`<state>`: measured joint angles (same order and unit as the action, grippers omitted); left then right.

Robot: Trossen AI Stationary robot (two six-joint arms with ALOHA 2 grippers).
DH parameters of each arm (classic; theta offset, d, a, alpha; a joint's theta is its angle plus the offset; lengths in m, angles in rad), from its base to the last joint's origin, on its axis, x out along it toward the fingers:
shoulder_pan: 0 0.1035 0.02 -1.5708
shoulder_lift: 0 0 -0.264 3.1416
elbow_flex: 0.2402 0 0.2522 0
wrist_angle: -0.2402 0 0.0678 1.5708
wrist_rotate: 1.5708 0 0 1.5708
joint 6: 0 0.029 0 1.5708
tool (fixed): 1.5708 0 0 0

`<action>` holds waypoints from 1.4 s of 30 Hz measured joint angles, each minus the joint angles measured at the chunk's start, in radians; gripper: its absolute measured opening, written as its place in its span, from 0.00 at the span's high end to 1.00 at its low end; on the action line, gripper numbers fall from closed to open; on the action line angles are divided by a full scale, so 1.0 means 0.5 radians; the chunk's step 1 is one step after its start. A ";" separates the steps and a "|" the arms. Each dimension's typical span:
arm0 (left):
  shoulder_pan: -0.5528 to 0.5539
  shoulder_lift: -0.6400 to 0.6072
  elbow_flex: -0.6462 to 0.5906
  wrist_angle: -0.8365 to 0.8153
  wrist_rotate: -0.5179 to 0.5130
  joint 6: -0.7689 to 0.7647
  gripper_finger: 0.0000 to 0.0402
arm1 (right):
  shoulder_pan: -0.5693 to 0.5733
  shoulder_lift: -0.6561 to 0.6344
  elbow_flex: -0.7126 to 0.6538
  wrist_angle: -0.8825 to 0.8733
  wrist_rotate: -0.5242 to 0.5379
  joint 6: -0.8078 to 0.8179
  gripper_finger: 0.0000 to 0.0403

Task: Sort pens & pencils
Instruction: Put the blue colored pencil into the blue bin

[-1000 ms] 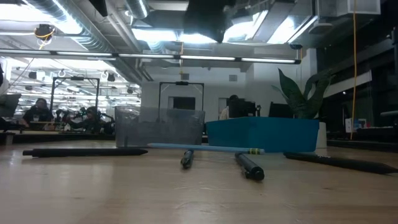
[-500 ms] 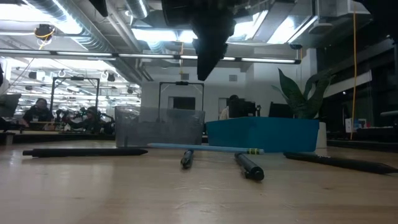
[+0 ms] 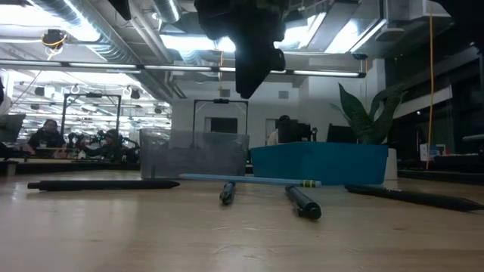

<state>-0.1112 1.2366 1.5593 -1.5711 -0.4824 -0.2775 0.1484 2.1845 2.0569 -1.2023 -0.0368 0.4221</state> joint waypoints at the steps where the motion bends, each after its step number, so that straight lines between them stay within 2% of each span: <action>1: 0.000 0.000 0.000 0.000 -0.001 0.001 0.78 | 0.003 0.000 0.000 -0.001 0.000 0.020 0.79; 9: 0.000 0.000 0.000 0.000 -0.001 0.002 0.78 | 0.013 0.000 0.000 -0.001 0.014 0.087 0.62; 12: 0.000 0.000 0.000 0.000 -0.001 0.002 0.78 | 0.018 0.005 -0.013 0.009 0.027 0.089 0.58; 18: -0.001 0.000 0.000 0.000 -0.001 0.002 0.78 | 0.025 0.015 -0.213 0.087 0.015 0.124 0.58; 29: -0.001 0.000 0.000 0.000 -0.054 0.051 0.78 | 0.026 0.018 -0.492 0.343 -0.141 0.143 0.58; 42: -0.001 -0.001 0.000 0.000 -0.062 0.052 0.78 | 0.026 0.017 -0.530 0.514 -0.144 0.130 0.58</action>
<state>-0.1116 1.2362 1.5593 -1.5711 -0.5133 -0.2516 0.1612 2.1929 1.7920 -0.9452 -0.1089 0.4873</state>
